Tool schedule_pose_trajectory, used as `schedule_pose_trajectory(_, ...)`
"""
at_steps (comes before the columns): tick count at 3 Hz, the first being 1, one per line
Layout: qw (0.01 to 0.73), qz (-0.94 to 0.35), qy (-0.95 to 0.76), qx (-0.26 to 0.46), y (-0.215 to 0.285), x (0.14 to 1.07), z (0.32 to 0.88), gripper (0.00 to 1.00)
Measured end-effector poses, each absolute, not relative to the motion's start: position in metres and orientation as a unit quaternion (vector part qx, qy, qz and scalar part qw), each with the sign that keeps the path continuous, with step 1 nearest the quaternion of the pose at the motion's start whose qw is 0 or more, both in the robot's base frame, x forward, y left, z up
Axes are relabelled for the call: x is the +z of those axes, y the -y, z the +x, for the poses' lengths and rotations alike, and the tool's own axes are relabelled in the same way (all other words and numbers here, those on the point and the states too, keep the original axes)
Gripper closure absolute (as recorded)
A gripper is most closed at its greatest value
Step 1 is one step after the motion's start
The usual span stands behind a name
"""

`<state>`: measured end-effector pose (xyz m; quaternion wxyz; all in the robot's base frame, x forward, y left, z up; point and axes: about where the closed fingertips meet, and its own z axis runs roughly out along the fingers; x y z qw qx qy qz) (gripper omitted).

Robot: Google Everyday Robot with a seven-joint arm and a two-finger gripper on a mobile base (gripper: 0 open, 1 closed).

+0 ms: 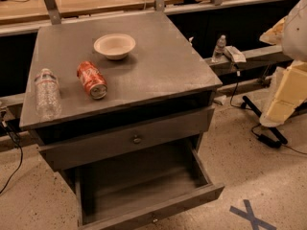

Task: Place water bottle into middle drawer

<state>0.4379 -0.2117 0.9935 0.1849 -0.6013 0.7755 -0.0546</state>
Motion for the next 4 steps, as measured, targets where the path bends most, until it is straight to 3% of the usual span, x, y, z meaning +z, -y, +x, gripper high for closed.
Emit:
schedule_pose_trajectory(3, 0.2, -0.621, -0.756, -0.053, 0.182, 1.0, 0.455, 0.0)
schedule_pose_trajectory(4, 0.215, -0.655, -0.723, -0.032, 0.141, 0.997, 0.476, 0.0)
